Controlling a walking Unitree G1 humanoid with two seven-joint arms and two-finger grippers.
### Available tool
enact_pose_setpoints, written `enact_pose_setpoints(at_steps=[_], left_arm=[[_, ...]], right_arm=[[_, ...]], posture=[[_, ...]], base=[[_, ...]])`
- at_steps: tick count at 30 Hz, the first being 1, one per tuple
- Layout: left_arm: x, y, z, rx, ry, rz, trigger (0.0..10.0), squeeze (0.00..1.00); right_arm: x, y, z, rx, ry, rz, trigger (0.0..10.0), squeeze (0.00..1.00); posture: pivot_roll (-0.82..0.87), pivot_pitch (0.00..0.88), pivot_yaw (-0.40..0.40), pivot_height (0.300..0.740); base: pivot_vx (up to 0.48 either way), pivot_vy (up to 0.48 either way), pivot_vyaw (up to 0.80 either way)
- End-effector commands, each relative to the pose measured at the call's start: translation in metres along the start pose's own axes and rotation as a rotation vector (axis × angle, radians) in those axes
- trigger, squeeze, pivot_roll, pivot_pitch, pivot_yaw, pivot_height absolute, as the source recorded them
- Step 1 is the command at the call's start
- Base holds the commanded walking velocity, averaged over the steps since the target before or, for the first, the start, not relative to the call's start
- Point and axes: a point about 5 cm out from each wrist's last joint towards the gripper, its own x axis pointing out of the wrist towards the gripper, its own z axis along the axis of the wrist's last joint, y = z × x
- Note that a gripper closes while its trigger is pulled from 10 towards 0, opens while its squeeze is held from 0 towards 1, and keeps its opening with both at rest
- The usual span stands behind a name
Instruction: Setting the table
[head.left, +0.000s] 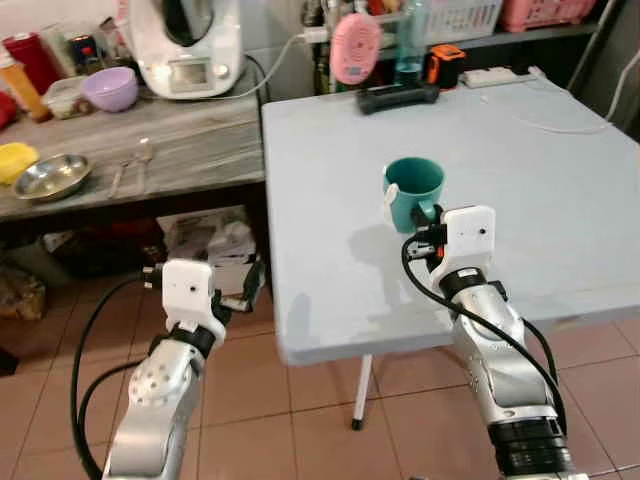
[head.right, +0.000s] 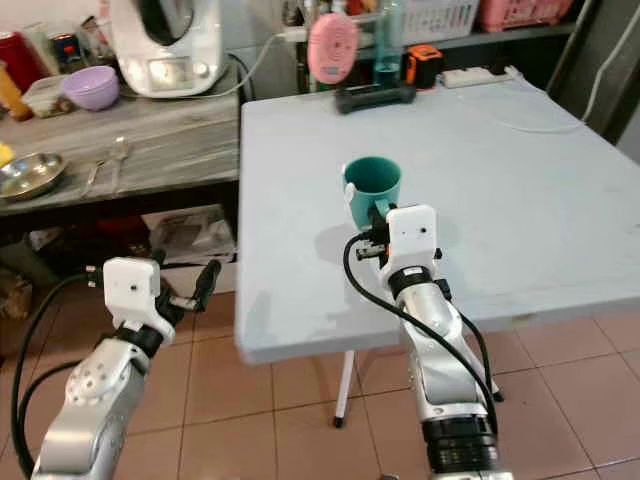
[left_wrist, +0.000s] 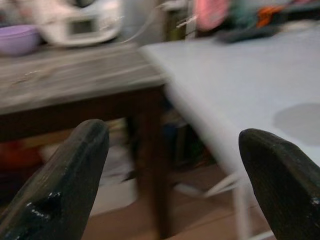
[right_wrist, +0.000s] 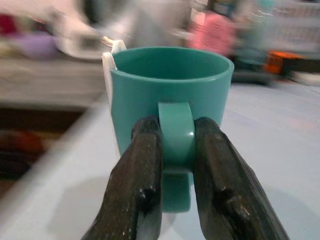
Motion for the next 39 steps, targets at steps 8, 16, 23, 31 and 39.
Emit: enact_pose_setpoints(at_steps=[8,16,23,31,39], left_arm=[[0.0012,-0.0044,0.0001,0.006,-0.008,0.002,10.0,0.0],[0.0018,-0.0049,-0.0012,0.01,-0.011,0.01,10.0,0.0],[0.0031,-0.005,-0.0009,0.015,-0.017,0.015,10.0,0.0],[0.0045,-0.0064,0.0001,-0.004,-0.028,0.031,10.0,0.0],[0.0052,-0.0092,-0.0001,-0.01,-0.035,0.014,10.0,0.0]], right_arm=[[0.0027,0.0011,0.0103,-0.011,-0.041,0.015,10.0,0.0],[0.0048,-0.0013,0.0119,-0.02,-0.046,0.013,10.0,0.0],[0.005,-0.0024,0.0112,-0.025,-0.045,0.007,10.0,0.0],[0.0045,-0.0032,0.0103,-0.027,-0.043,0.003,10.0,0.0],[0.0056,-0.0063,0.0115,-0.075,-0.05,-0.009,10.0,0.0]], posture=[[-0.04,0.044,0.08,0.74],[-0.04,0.039,0.077,0.74],[-0.05,0.039,0.08,0.74],[-0.05,0.037,0.079,0.74],[-0.05,0.034,0.077,0.74]], base=[[0.0,0.48,0.0],[0.0,0.48,0.0],[0.0,0.48,0.0],[0.0,0.06,0.0],[0.0,0.0,0.0]])
